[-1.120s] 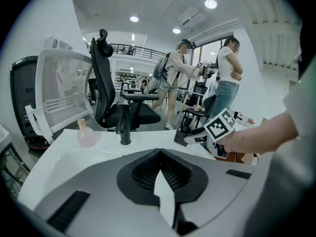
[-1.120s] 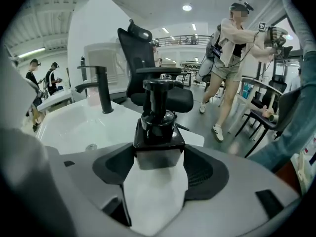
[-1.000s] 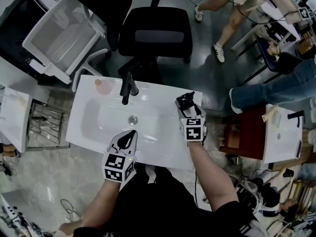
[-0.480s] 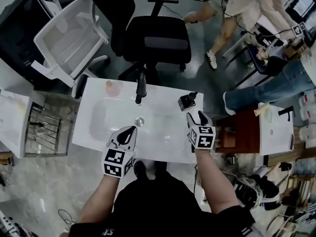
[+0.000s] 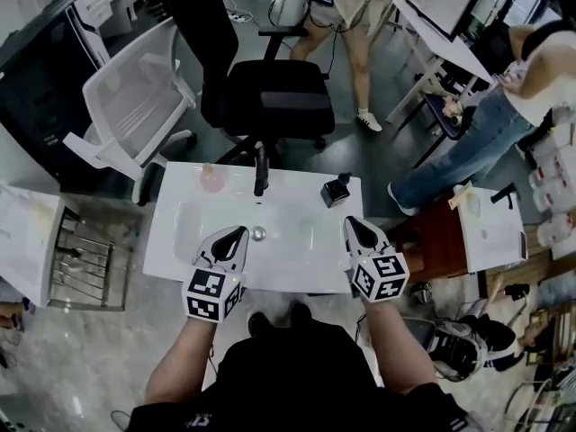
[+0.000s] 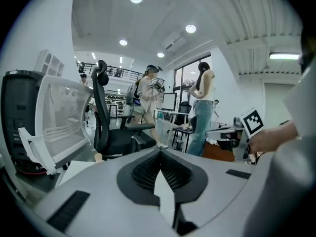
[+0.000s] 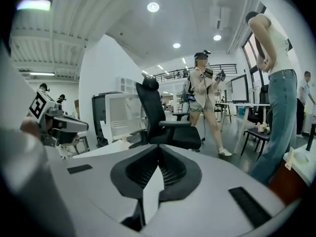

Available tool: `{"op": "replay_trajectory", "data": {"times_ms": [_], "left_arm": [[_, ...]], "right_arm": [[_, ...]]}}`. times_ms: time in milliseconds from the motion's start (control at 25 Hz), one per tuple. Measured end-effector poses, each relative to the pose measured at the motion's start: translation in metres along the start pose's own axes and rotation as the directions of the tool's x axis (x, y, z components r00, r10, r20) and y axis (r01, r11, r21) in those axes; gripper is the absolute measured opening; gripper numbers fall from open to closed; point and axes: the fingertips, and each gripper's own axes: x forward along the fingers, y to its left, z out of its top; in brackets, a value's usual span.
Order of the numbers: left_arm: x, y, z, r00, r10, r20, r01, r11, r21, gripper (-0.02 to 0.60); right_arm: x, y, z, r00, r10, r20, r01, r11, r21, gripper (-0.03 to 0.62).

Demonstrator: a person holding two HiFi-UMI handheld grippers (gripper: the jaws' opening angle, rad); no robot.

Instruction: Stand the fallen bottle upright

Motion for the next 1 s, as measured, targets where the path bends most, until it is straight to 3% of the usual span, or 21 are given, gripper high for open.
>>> {"op": "replay_trajectory", "data": {"times_ms": [320, 600, 800, 1000], "left_arm": [[-0.006, -0.011, 0.025, 0.998, 0.054, 0.045, -0.055, 0.998, 0.007, 0.009], [0.001, -0.019, 0.048, 0.990, 0.118, 0.077, -0.118, 0.993, 0.000, 0.008], [0.004, -0.022, 0.056, 0.984, 0.154, 0.086, -0.154, 0.988, -0.001, 0.008], [0.010, -0.032, 0.067, 0.985, 0.145, 0.091, -0.148, 0.989, 0.025, 0.009]], "right_arm": [[-0.028, 0.021, 0.050, 0.982, 0.168, 0.083, -0.161, 0.984, -0.078, 0.014], [-0.050, 0.008, 0.085, 0.952, 0.253, 0.172, -0.234, 0.964, -0.123, 0.012], [-0.066, 0.001, 0.098, 0.938, 0.272, 0.216, -0.244, 0.958, -0.150, 0.012], [-0.078, -0.024, 0.093, 0.942, 0.234, 0.239, -0.210, 0.970, -0.124, 0.012]]}}
